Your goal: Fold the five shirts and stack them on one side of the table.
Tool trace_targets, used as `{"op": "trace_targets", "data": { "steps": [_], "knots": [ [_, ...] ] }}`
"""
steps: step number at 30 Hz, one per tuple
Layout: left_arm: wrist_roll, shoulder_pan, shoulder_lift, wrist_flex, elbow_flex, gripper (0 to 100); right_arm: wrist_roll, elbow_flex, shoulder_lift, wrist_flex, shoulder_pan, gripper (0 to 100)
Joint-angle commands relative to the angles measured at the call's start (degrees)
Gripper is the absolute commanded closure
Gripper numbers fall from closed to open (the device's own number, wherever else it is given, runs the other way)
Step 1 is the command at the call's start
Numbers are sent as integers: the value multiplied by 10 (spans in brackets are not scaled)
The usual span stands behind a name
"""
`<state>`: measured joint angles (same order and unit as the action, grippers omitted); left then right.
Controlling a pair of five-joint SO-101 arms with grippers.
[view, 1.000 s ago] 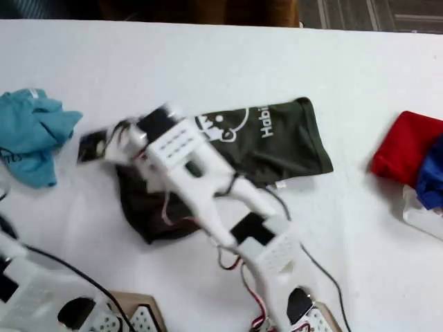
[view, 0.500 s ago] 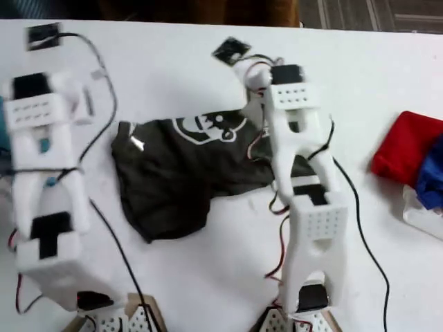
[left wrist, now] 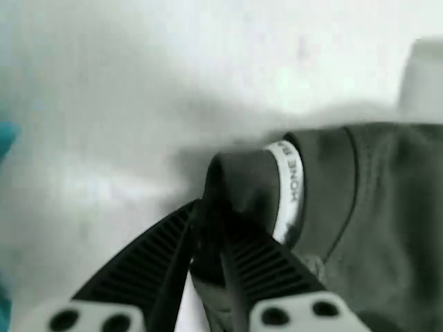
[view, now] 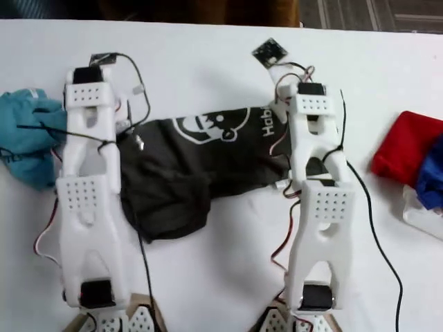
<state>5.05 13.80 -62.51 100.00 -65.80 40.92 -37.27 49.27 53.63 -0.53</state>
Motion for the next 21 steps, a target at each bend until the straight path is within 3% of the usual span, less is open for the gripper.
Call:
{"op": "trace_targets", "data": {
  "steps": [1, 9, 21],
  "knots": [
    [5, 7, -67, 23, -153, 958, 0, -15, 3, -22, 19, 979],
    [2, 30, -90, 18, -178, 955, 0, -105, 67, -19, 50, 979],
    [3, 62, -87, 4, -182, 919, 0, -331, 161, 81, 56, 979]
  ]
}}
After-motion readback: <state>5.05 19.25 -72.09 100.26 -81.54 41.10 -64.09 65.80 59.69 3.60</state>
